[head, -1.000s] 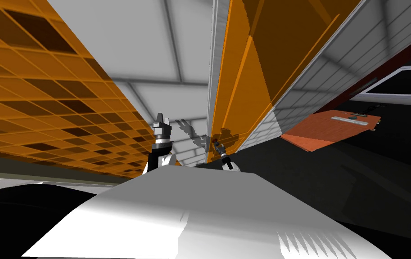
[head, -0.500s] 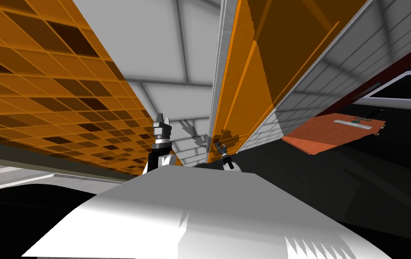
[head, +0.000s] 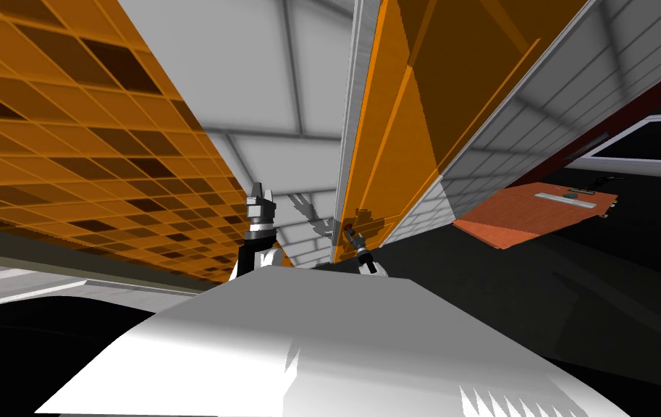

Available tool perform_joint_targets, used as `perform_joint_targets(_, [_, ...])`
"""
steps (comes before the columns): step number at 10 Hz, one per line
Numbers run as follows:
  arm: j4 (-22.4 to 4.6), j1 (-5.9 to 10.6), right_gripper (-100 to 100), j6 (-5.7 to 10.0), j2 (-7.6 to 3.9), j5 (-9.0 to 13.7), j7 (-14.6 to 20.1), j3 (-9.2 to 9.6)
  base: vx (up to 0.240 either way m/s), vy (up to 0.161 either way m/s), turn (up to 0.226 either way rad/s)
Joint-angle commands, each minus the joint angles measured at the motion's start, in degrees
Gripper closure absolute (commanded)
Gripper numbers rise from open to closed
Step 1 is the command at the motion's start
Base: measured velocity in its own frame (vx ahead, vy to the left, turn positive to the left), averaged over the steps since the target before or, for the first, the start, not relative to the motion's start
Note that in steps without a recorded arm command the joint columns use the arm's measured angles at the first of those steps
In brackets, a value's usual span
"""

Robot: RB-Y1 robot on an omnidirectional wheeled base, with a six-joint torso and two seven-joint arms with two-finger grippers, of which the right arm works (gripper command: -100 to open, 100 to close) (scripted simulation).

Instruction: Pull the door open

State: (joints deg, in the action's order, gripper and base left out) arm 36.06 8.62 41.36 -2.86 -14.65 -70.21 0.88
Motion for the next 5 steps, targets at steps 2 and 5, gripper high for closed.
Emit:
perform_joint_targets(2, [-0.02, -0.11, 100, -1.43, -1.84, 0.49, 0.24, -1.23, -0.003, 0.012, -0.011])
perform_joint_targets(5, [-1.44, 0.91, 100, 0.45, -0.54, 0.58, 5.18, -0.41, -0.070, -0.010, 0.089])
